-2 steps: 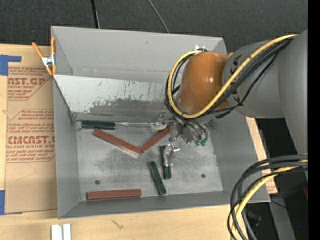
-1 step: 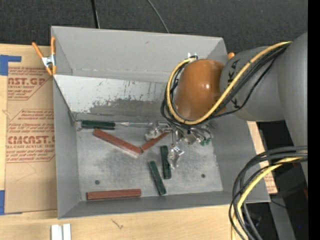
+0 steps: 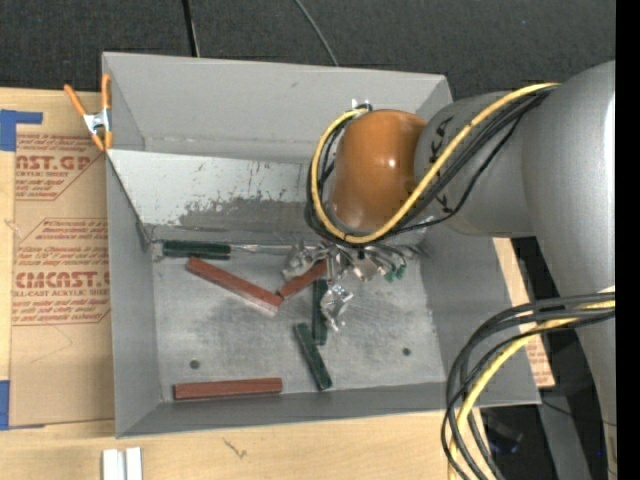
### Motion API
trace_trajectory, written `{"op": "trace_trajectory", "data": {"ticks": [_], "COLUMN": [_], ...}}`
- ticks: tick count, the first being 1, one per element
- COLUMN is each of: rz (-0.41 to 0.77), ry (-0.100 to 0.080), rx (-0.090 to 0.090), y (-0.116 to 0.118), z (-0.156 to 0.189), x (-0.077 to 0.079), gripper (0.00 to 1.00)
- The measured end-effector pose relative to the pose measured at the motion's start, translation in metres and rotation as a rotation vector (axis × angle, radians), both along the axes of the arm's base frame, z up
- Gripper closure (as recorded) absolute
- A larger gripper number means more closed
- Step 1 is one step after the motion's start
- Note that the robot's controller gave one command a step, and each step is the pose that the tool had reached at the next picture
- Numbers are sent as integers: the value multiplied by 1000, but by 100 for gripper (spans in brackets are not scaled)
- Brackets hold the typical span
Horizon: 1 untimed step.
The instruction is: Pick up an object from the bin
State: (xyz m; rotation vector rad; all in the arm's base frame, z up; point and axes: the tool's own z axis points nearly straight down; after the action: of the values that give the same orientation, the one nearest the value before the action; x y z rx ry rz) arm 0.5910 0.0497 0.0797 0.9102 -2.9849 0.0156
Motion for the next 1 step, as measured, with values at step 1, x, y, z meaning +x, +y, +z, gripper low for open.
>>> {"op": "trace_trajectory", "data": {"ticks": [1], "rz": [0], "ry": [0], "rx": [0], "y": [0], "z": [0], "x": [0], "gripper": [100]}}
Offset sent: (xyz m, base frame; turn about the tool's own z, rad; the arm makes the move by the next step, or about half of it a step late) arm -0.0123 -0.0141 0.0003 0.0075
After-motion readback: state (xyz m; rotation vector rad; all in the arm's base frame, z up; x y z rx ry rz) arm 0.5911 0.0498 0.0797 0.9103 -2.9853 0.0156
